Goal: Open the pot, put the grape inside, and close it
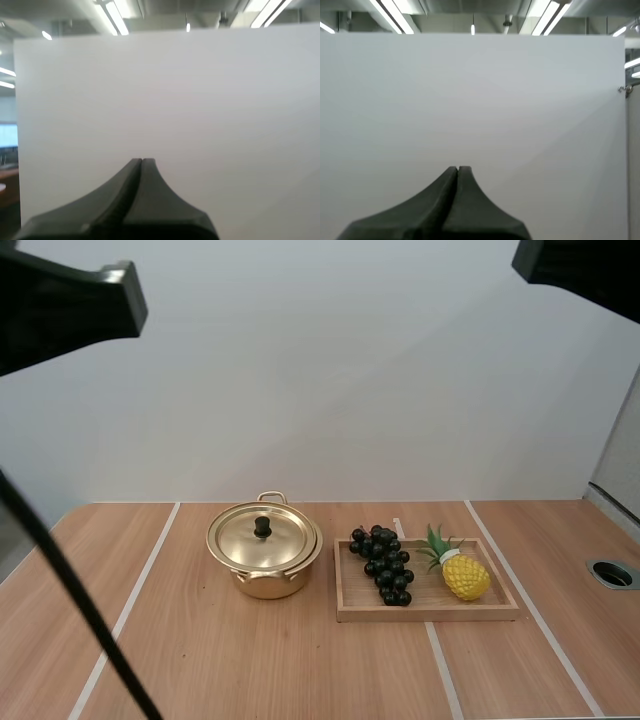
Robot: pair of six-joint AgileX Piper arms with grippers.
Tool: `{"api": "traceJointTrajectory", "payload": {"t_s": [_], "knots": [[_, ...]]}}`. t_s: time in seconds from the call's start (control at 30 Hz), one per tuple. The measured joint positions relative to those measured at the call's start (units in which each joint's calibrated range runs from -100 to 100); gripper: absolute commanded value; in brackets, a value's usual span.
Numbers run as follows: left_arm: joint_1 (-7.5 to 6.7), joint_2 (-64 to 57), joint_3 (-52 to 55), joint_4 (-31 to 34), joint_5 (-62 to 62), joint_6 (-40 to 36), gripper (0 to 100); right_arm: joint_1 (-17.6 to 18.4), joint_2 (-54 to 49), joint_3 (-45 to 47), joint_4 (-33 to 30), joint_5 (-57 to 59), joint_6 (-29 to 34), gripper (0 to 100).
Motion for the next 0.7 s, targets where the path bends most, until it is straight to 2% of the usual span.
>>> {"api": "traceJointTrajectory", "payload": {"t_s": [0.1, 0.23, 0.3, 0.43, 0.47, 0.57, 0.6, 0.63, 0.67, 0.7], "knots": [[0.0, 9.17, -1.72, -0.64, 5.0, 1.21, 0, 0.0, 5.44, -1.98, 0.0, 2.27, 0.0, 0], [0.0, 12.71, -2.24, -0.85, 5.98, 3.97, 0, 0.0, 9.42, -2.9, 0.0, 3.13, -0.09, 0], [0.0, 17.47, -2.8, -3.13, 6.17, 10.48, 0, -0.15, 12.14, -3.04, 0.0, 3.13, -0.09, 0], [0.0, 21.64, -2.8, -7.36, 6.37, 16.49, 0, -1.19, 16.27, -3.04, 0.0, 1.08, -0.38, 0], [0.0, 22.35, -2.8, -7.93, 6.37, 17.27, 3, -1.57, 17.64, -3.04, 0.13, -0.7, -2.22, 0], [0.13, 25.72, -2.86, -11.22, 7.2, 19.91, 27, -1.81, 18.59, -3.04, 0.44, -1.46, -5.79, 0], [0.22, 26.6, -2.86, -11.84, 7.71, 20.54, 40, -1.81, 18.82, -3.04, 0.54, -1.46, -7.18, 0], [0.33, 27.39, -2.86, -12.43, 8.14, 21.02, 52, -1.81, 18.81, -3.04, 0.65, -1.46, -7.91, 5], [0.41, 28.29, -2.86, -13.14, 8.53, 21.39, 67, -1.84, 18.81, -3.04, 0.76, -1.25, -8.83, 20], [0.41, 28.79, -2.86, -13.8, 8.72, 21.63, 81, -1.9, 18.81, -3.04, 0.89, -0.95, -9.52, 44]]}}
